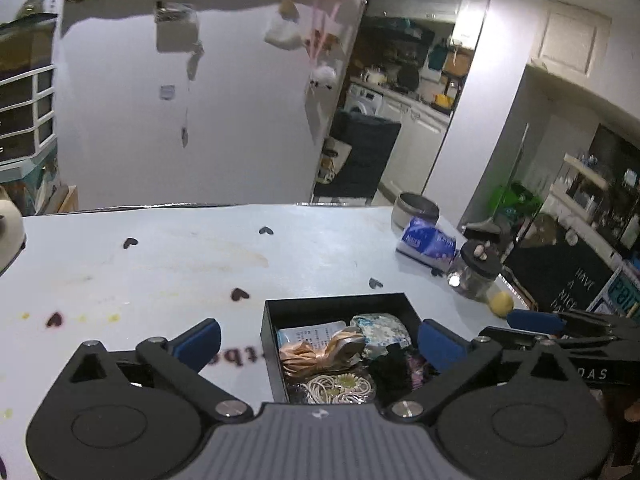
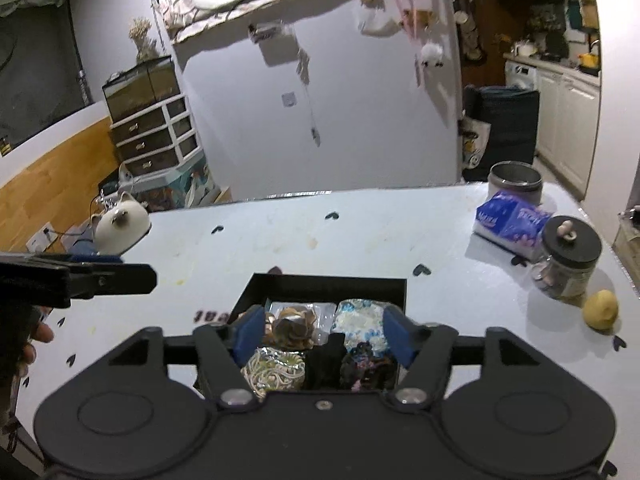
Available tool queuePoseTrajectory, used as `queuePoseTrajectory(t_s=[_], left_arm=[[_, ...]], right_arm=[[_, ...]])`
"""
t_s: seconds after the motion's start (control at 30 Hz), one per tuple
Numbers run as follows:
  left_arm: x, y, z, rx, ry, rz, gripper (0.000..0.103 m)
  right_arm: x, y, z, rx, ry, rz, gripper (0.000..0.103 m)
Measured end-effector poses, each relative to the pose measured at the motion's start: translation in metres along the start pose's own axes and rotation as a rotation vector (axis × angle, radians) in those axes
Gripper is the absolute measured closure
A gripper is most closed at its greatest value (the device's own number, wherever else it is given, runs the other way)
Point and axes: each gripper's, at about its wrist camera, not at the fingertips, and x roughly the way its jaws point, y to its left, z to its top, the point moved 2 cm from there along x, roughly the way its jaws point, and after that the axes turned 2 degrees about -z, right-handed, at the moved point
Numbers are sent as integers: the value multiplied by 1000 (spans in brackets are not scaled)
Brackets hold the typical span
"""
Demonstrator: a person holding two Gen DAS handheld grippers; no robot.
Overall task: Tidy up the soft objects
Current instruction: 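Withdraw both tools from the box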
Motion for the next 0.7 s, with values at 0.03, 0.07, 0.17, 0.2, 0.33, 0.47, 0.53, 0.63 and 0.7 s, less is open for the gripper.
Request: queuePoseTrajectory(t_s=[0.03,0.07,0.17,0.2,0.33,0.47,0.53,0.63,0.7], left_arm=[[-6,1,-1,-6,-7,19,0],[-12,2,-3,-12,-17,21,0],[-29,6,-10,-32,-36,33,0],[-35,7,-13,-34,-45,42,0],[-56,12,-26,-46,-66,63,0],[-72,11,-40,-23,-82,63,0],[-79,10,-47,-16,-92,67,0],[-87,9,-55,-13,-102,79,0],[-93,8,-61,0,-108,103,0]], right_arm=[[-4,2,-1,-1,-8,-5,33],[-8,4,-2,-2,-16,-13,29],[-18,11,-6,5,-39,-42,21],[-21,12,-8,11,-44,-47,20],[-34,24,-16,18,-69,-73,9],[-48,34,-24,15,-98,-90,3],[-55,40,-29,10,-108,-96,0],[-65,46,-36,4,-124,-107,0],[-71,51,-42,4,-132,-114,0]])
